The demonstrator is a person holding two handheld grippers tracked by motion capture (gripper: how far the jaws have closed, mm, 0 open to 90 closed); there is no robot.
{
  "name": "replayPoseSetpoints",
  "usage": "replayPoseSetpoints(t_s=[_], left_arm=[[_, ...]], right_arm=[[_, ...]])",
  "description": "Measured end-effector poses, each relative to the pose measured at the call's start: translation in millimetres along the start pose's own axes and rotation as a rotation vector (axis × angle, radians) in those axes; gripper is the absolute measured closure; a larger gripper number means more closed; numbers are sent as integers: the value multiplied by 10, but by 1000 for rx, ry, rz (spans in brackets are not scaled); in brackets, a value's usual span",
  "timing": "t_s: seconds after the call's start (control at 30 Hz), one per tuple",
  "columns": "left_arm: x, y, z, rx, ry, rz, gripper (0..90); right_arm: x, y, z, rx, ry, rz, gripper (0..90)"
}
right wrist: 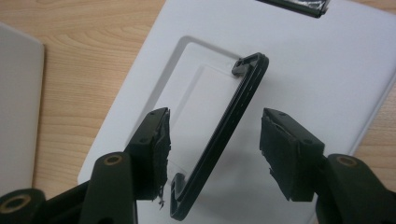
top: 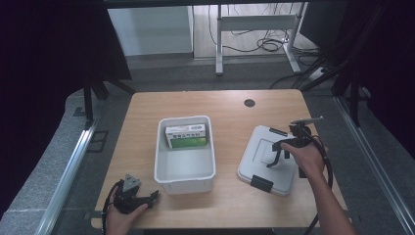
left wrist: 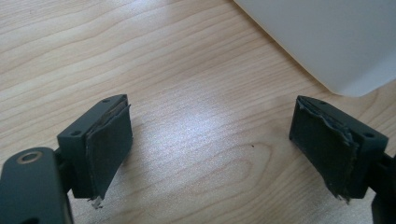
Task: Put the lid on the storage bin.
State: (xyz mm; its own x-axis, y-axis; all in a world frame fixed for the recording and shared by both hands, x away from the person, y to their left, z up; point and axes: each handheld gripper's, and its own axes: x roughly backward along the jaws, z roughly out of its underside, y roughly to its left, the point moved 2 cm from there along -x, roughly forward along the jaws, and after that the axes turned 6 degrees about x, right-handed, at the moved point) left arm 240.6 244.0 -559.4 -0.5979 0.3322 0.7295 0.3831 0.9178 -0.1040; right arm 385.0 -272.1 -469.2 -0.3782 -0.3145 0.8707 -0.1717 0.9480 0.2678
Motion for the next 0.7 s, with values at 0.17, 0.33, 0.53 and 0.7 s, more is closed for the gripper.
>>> replayPoseSetpoints(t_s=[0.17,0.33,0.53,0.7], left_arm=[[0,0,1,0,0,0,132],[1,0,1,0,0,0,132],[1,0,1,-1,0,0,132],[2,-1,1,0,0,1,131]], right_arm=[[-46,0,0,-6,31,9,504],[-80,-3,-2,-16,52,21,554],[-111,-5,0,-53,63,5,589],[-115,-26,-26,-109,69,-7,673]])
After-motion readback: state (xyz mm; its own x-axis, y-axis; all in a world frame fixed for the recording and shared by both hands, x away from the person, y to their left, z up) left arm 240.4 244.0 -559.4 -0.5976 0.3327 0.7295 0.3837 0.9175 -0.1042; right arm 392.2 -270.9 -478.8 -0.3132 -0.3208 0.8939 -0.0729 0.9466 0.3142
